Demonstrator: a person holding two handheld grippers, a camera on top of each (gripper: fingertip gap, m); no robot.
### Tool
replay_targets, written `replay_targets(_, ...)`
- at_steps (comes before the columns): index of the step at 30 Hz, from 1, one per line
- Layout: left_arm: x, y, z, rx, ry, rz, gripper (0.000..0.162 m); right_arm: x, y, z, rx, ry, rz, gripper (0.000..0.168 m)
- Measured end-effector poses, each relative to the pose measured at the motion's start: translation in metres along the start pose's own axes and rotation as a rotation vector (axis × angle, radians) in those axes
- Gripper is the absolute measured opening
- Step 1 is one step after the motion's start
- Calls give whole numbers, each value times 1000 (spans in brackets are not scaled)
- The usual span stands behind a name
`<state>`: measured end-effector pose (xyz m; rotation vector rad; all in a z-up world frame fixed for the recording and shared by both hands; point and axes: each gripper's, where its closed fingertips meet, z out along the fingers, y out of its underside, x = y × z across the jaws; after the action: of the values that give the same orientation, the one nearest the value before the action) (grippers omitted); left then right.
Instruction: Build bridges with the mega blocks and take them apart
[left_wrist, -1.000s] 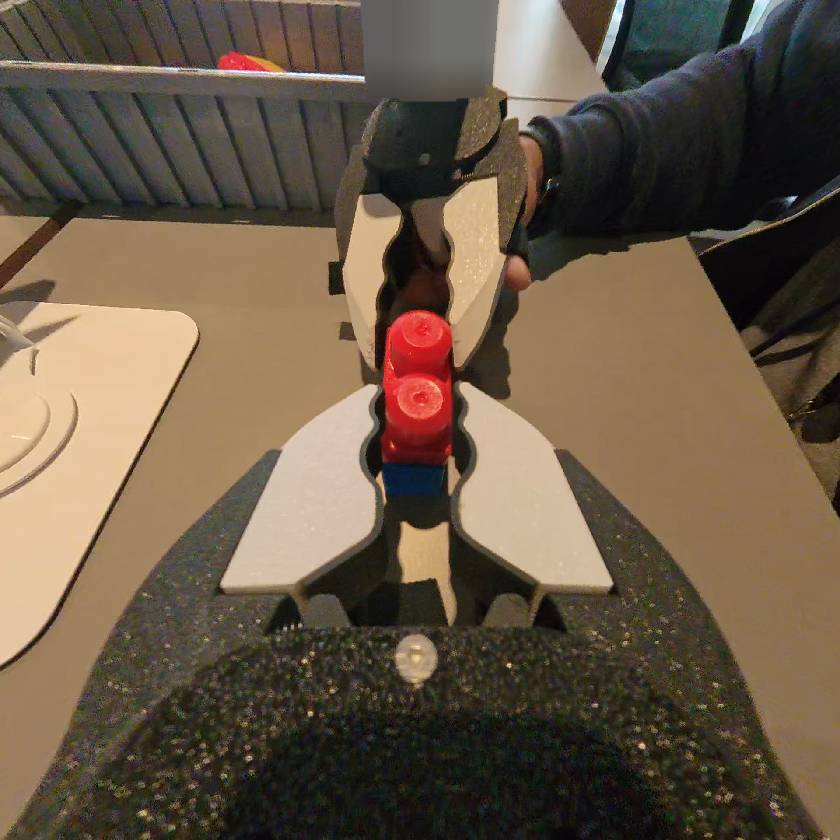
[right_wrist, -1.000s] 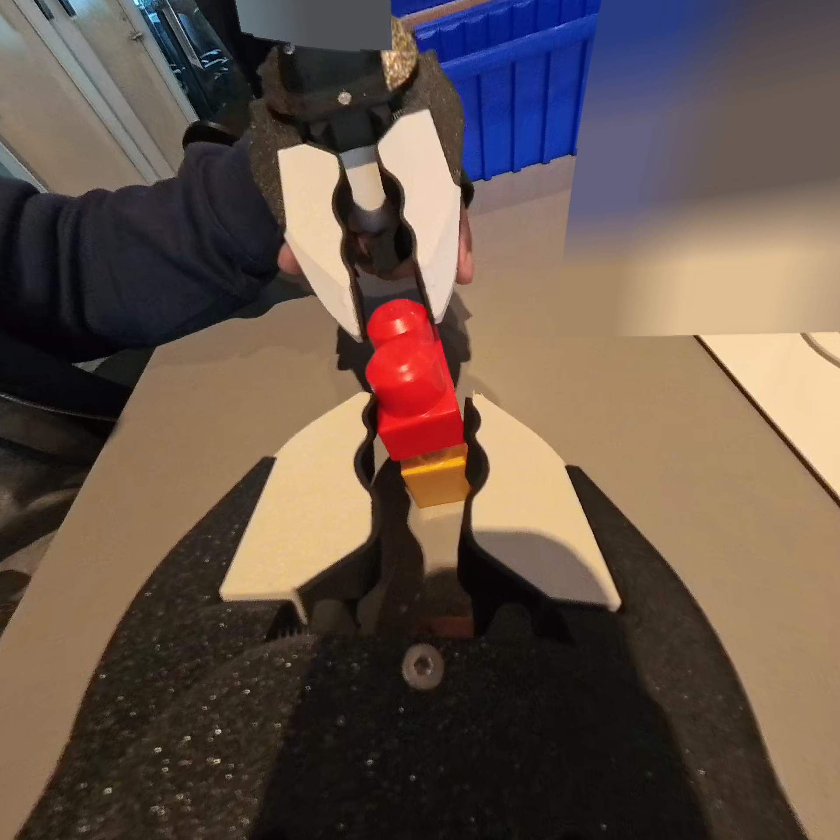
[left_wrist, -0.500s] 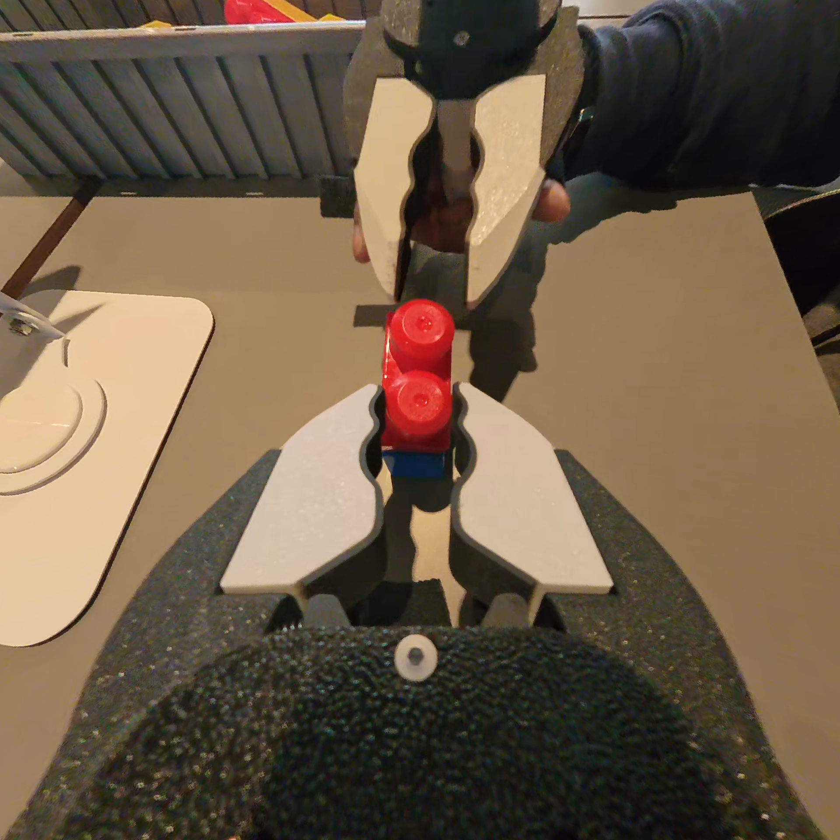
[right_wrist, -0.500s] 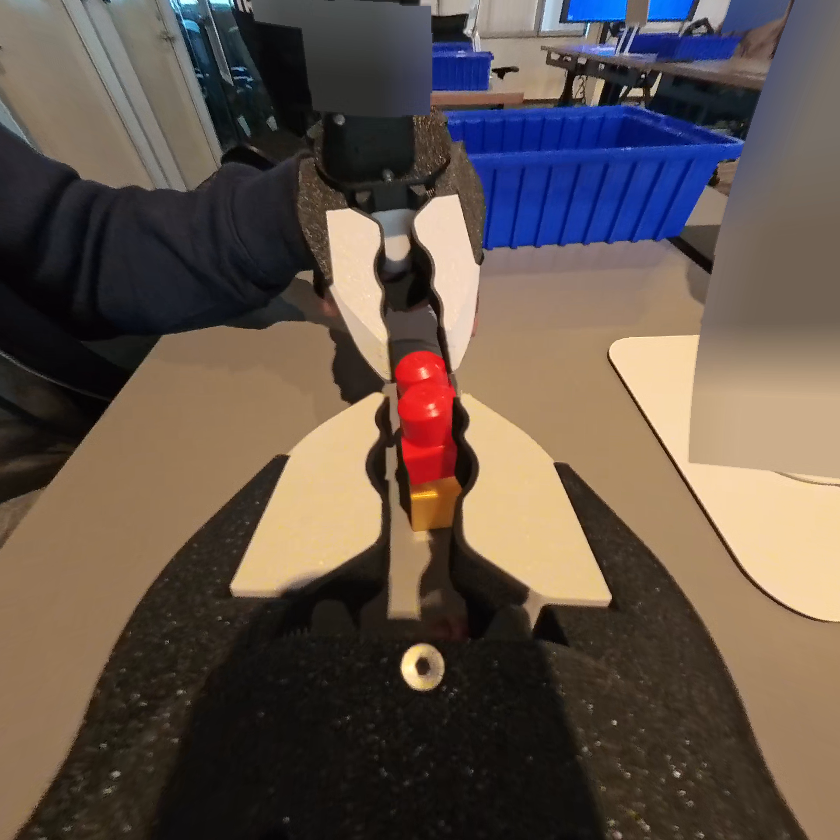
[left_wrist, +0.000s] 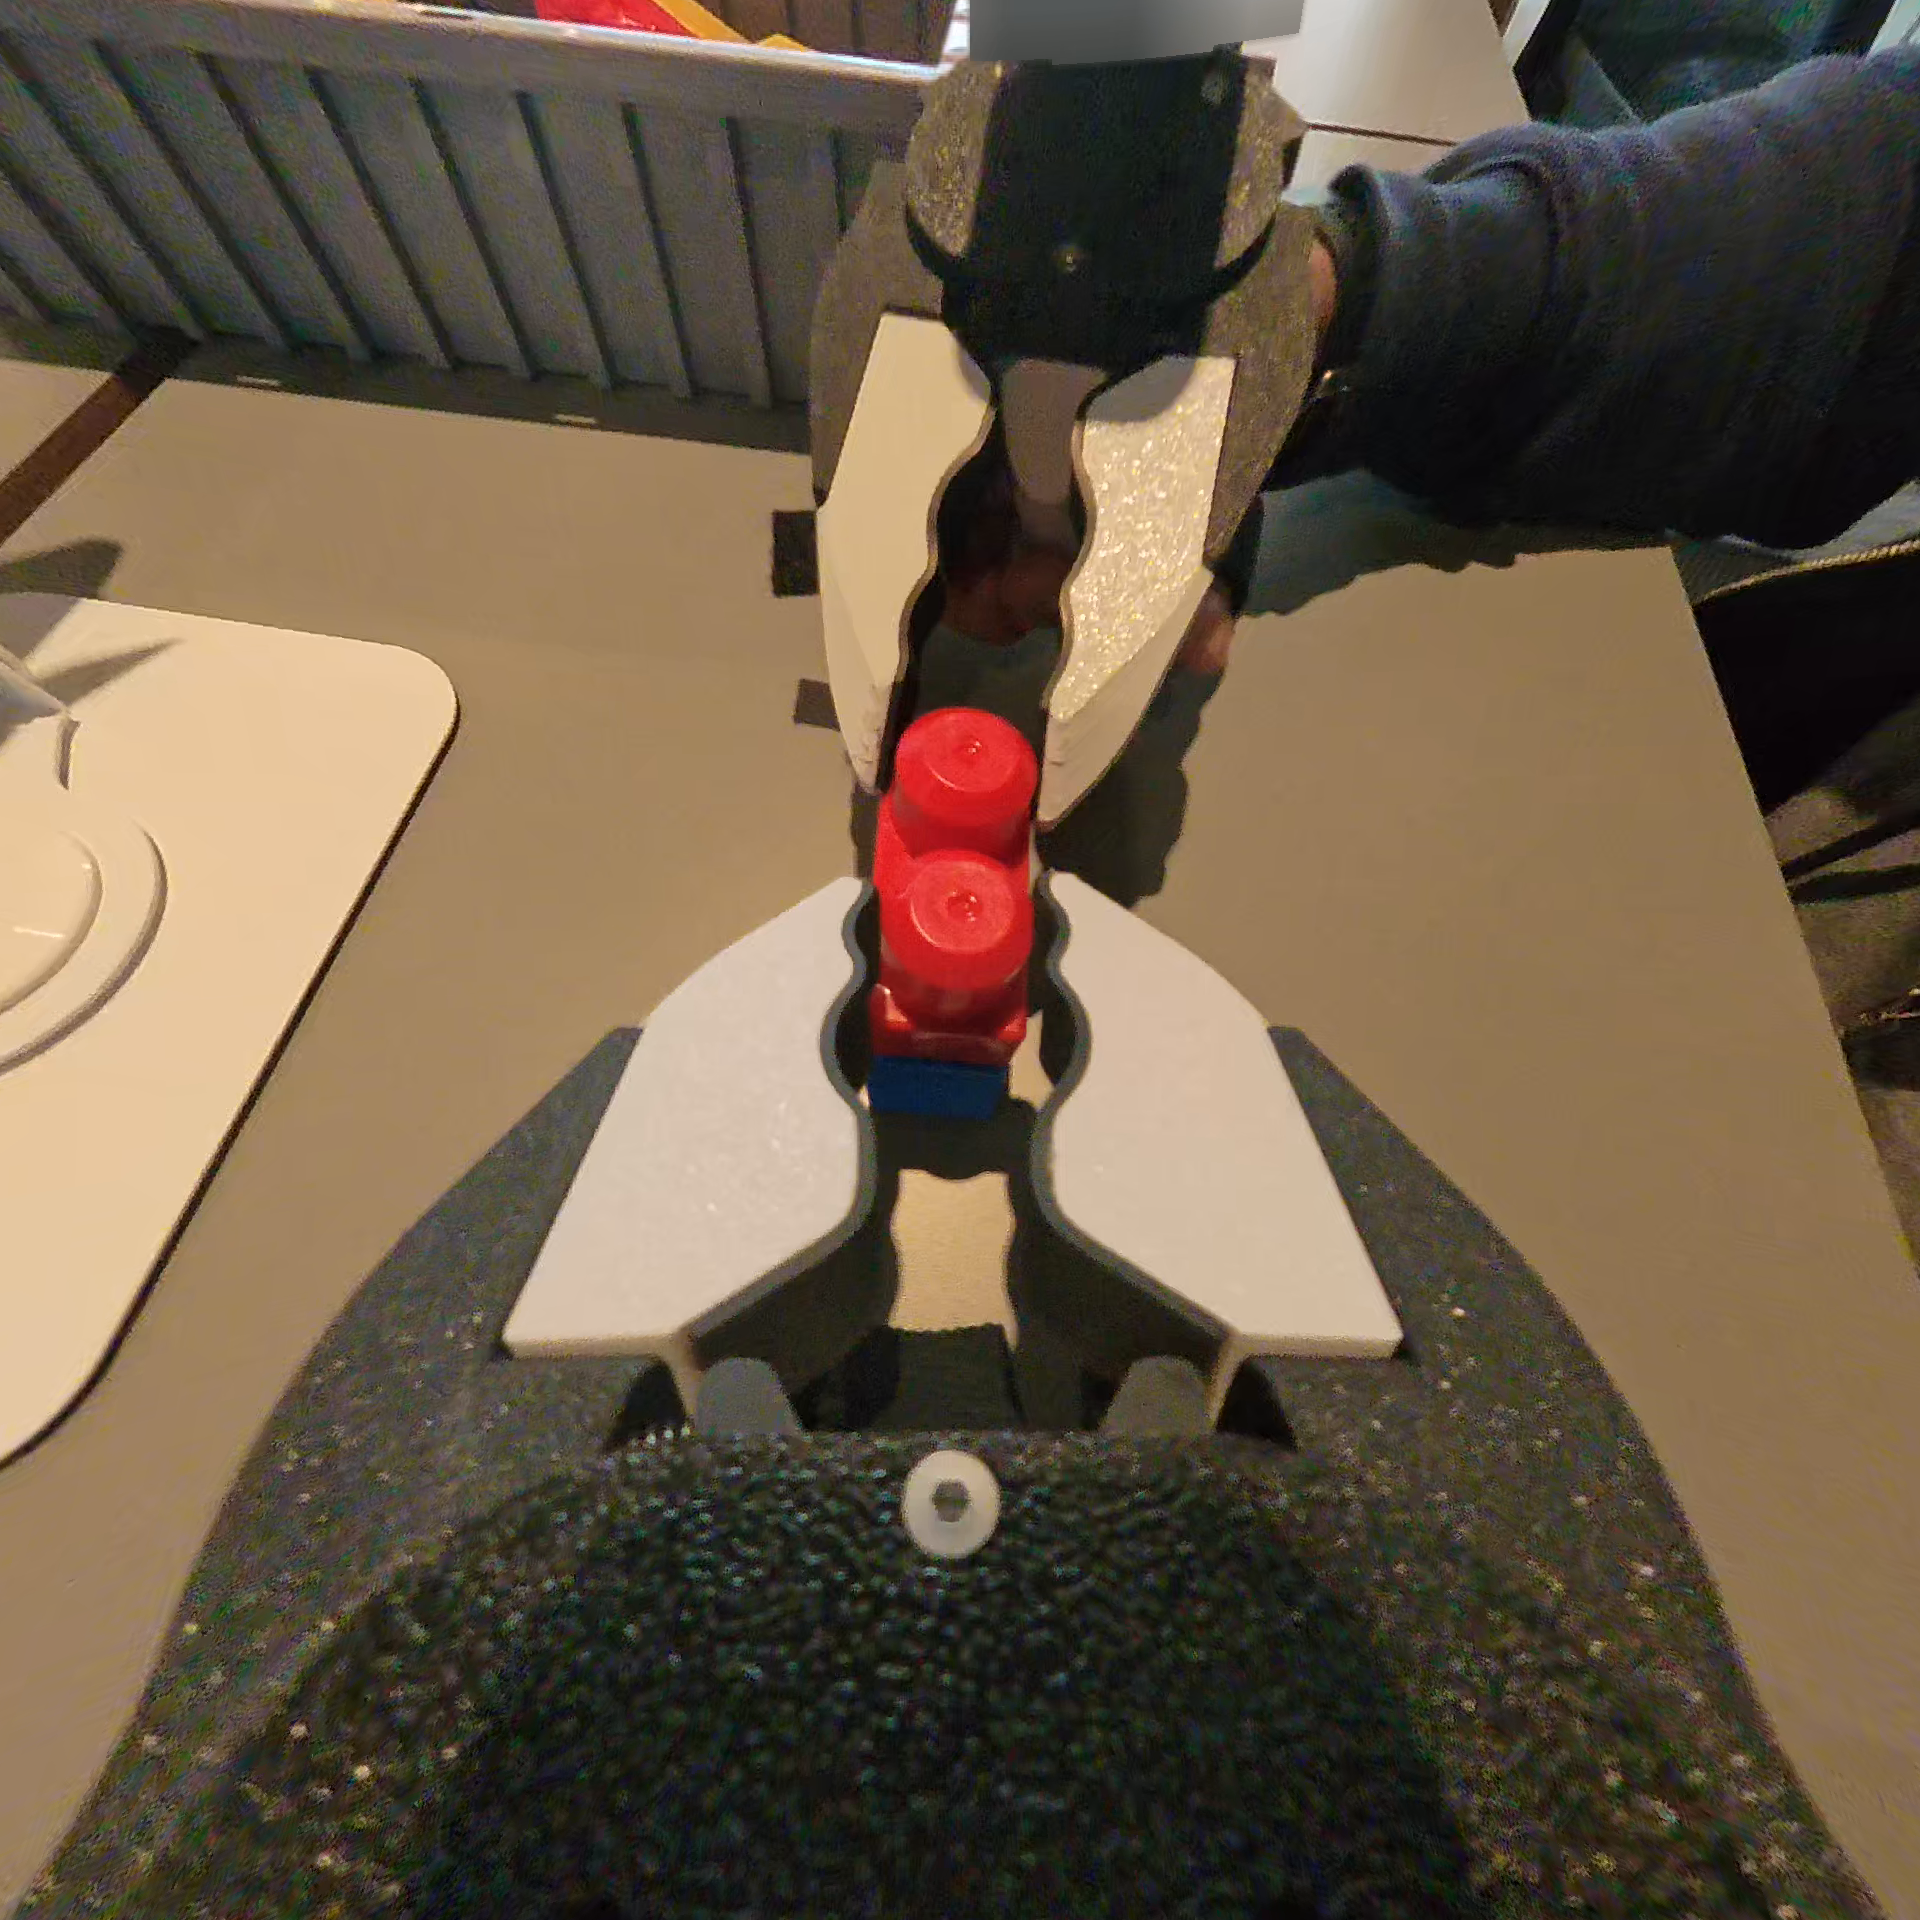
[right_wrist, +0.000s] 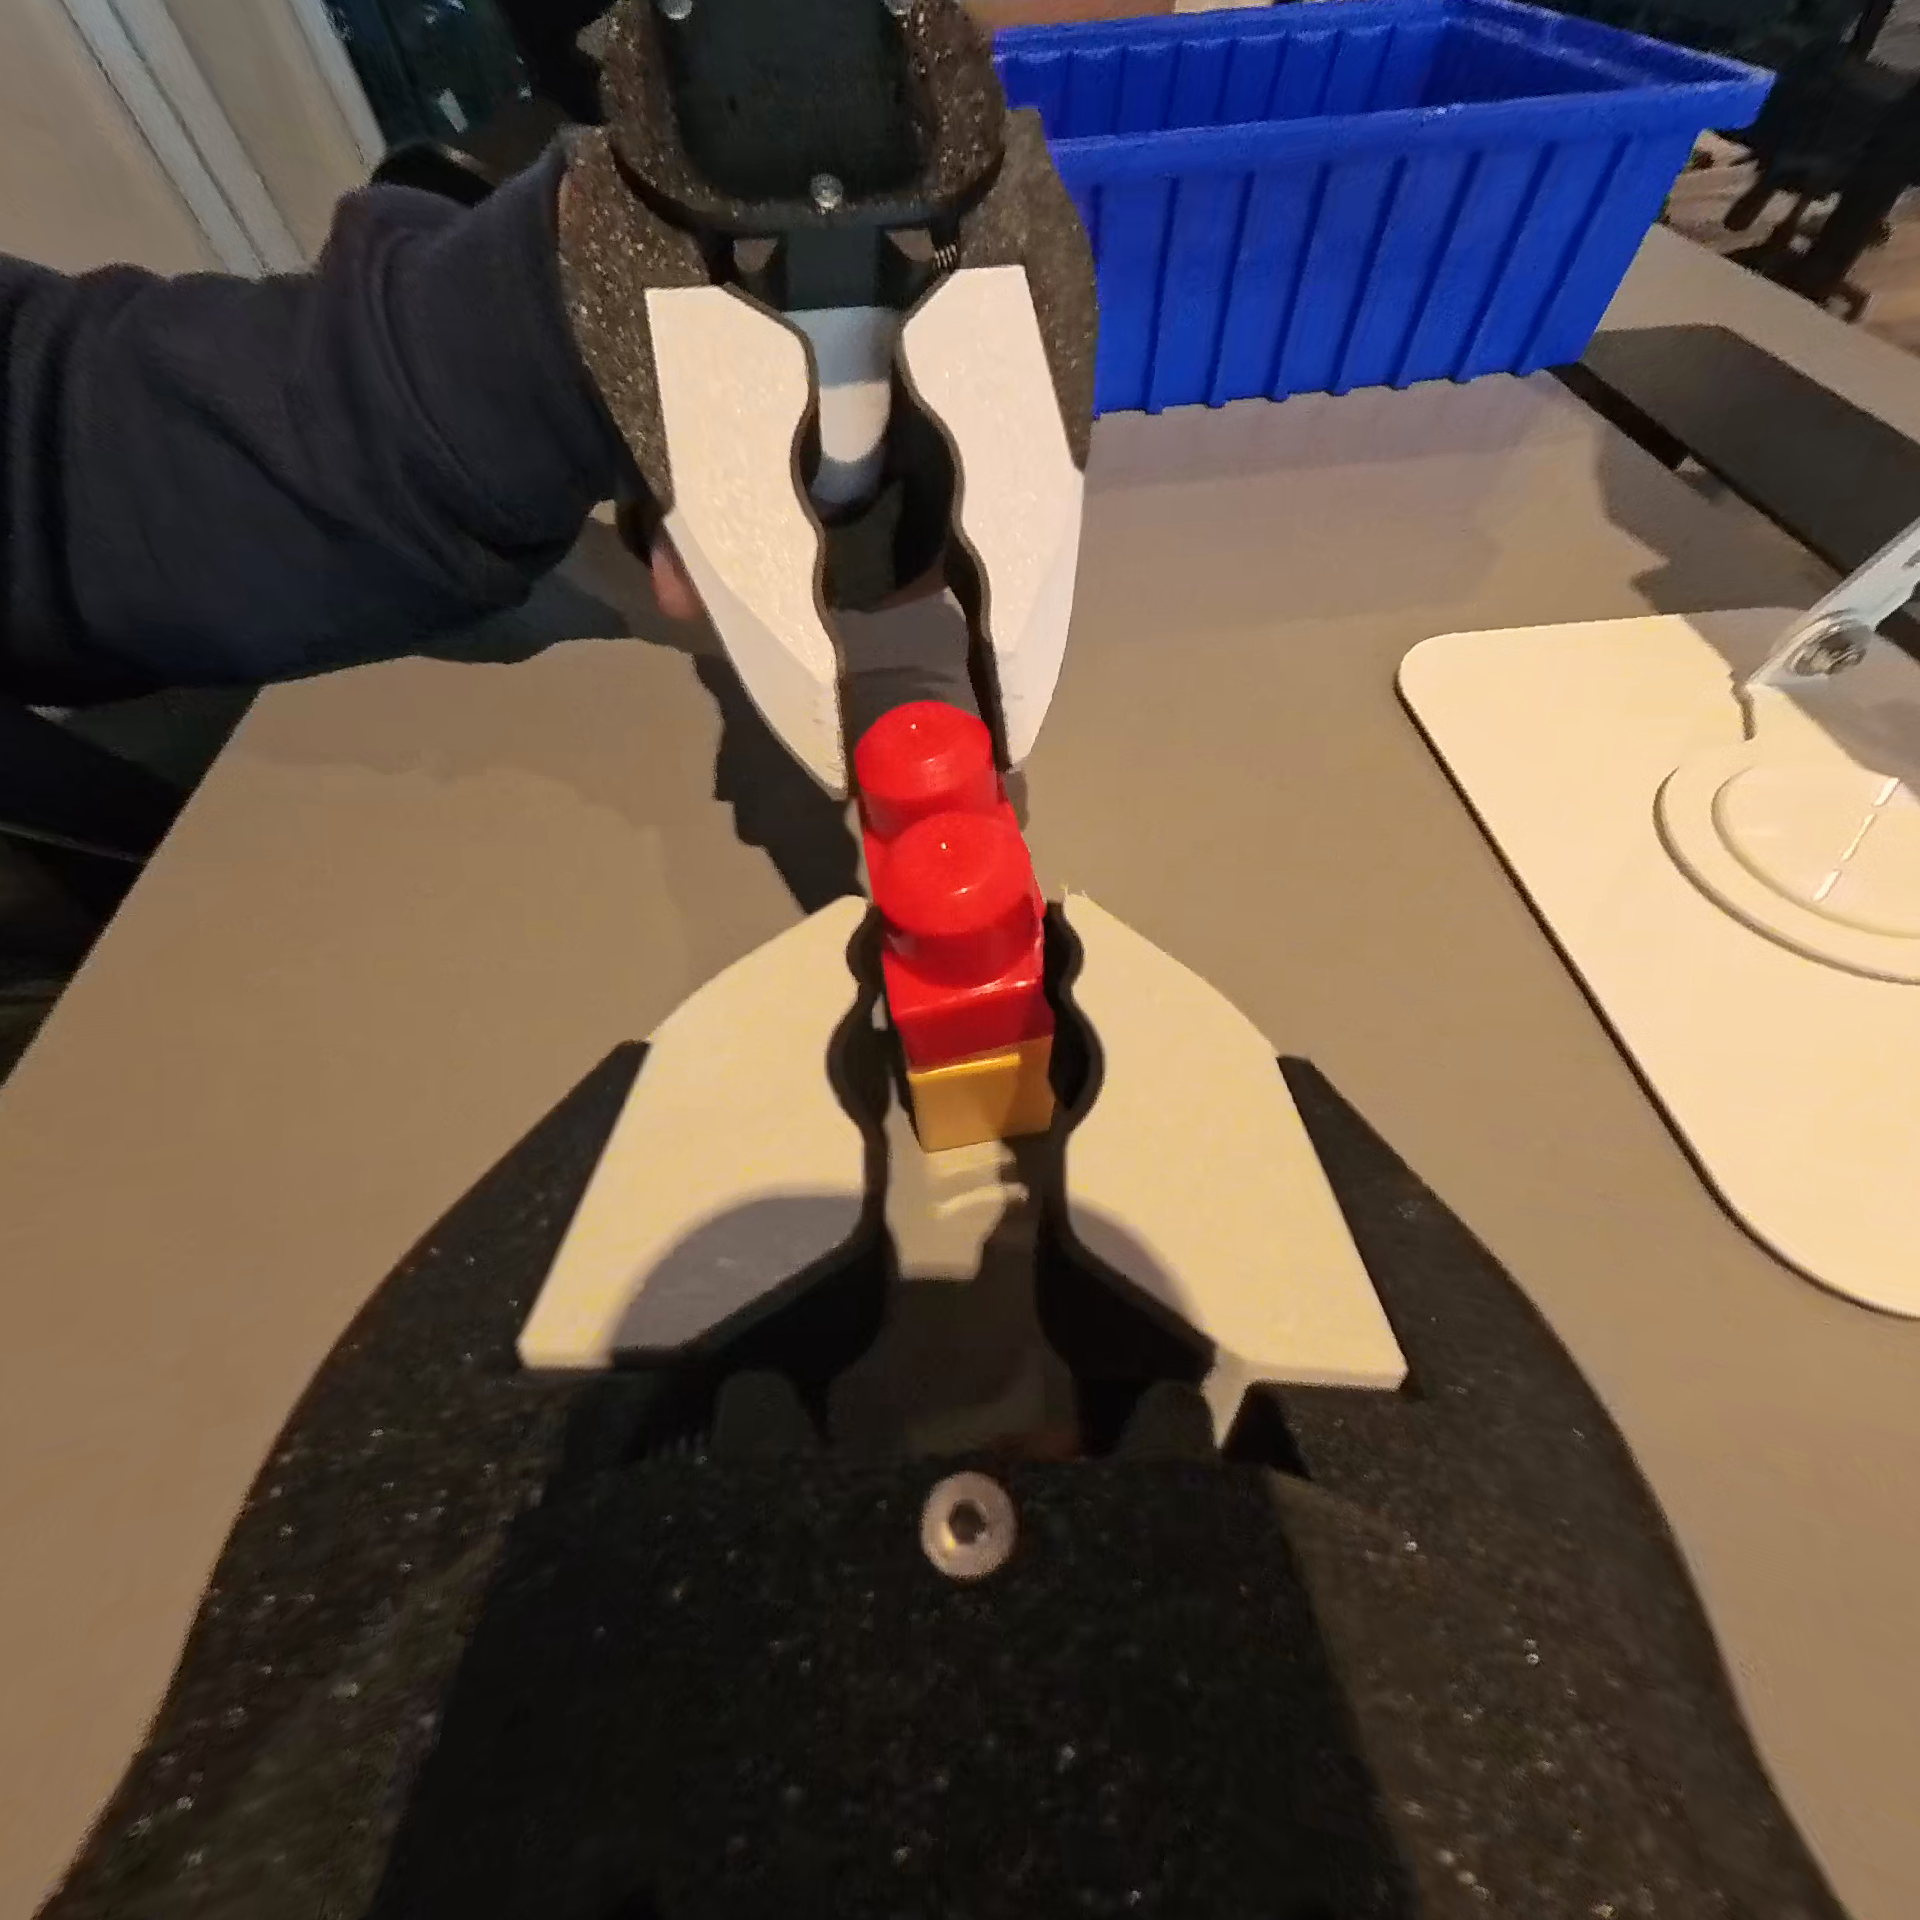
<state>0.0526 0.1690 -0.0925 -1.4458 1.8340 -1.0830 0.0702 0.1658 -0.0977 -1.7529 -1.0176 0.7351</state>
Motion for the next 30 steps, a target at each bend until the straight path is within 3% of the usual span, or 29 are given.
replay_targets(5,-3,11,8,-30,22,-47,30,2,3,2,8,-38,104,30)
replay_targets(30,-3,15,12,129,-3,-46,31,2,9,5,-44,41,114,34)
